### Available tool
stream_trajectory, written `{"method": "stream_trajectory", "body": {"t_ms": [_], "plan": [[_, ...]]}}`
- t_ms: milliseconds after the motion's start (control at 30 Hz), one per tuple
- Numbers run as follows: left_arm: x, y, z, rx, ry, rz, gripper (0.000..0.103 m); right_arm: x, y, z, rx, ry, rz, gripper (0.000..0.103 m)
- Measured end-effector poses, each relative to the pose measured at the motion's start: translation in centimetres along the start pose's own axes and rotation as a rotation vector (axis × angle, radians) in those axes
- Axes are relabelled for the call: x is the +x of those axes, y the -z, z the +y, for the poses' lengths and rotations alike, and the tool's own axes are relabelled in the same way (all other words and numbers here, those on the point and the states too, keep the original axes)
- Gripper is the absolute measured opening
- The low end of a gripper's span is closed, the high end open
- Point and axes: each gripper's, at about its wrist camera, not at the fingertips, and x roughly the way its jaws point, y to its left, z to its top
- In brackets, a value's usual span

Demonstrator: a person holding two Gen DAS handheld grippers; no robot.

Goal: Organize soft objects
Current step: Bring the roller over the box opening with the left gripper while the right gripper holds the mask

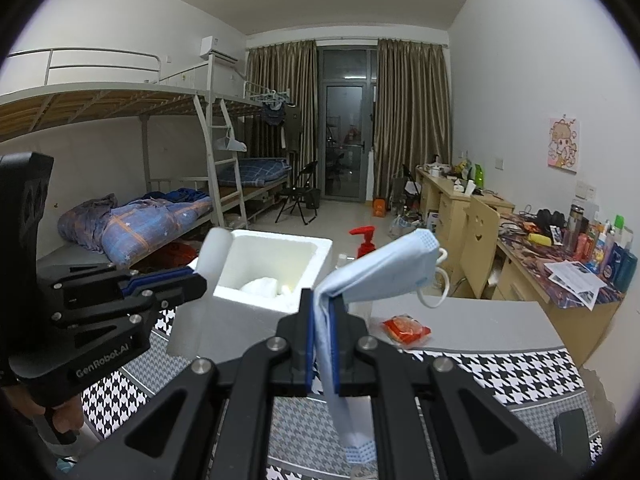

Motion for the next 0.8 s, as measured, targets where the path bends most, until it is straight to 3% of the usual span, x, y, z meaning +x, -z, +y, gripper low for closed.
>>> {"method": "stream_trajectory", "body": {"t_ms": [400, 800], "plan": [[0.0, -2.2, 1.8, -0.002, -0.006, -0.038, 0.008, 1.5, -1.9, 2.0, -0.035, -0.007, 0.002, 0.009], [1.2, -3.9, 3.3, -0.022, -0.061, -0.044, 0.008, 2.8, -3.4, 3.4, -0.089, -0.030, -0.010, 0.009]]}}
